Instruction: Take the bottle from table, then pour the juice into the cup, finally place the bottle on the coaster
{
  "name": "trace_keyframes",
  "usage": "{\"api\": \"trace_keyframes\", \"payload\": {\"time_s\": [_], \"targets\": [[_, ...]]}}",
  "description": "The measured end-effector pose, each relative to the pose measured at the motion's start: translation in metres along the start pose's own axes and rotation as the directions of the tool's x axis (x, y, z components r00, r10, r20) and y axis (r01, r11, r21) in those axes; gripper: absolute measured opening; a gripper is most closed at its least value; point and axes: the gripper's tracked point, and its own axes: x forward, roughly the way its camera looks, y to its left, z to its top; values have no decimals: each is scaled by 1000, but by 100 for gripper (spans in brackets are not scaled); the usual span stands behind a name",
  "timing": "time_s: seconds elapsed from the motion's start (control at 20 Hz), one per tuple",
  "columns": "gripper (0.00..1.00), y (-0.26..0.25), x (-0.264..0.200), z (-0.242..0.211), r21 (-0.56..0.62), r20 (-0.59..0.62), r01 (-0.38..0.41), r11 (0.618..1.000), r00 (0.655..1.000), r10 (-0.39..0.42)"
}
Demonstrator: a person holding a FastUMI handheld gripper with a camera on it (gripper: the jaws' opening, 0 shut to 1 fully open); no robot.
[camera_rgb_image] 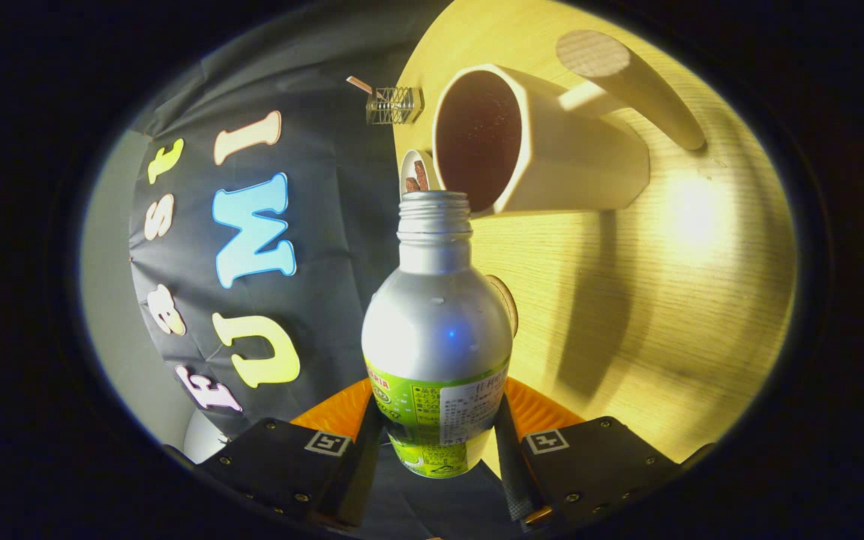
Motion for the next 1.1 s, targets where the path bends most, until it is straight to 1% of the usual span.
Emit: {"api": "trace_keyframes", "payload": {"time_s": [0.8,1.1], "targets": [[70,10,2,-1,110,-4,-6,994,1000,6],[70,12,2,0,126,-3,-7,992,1000,7]]}}
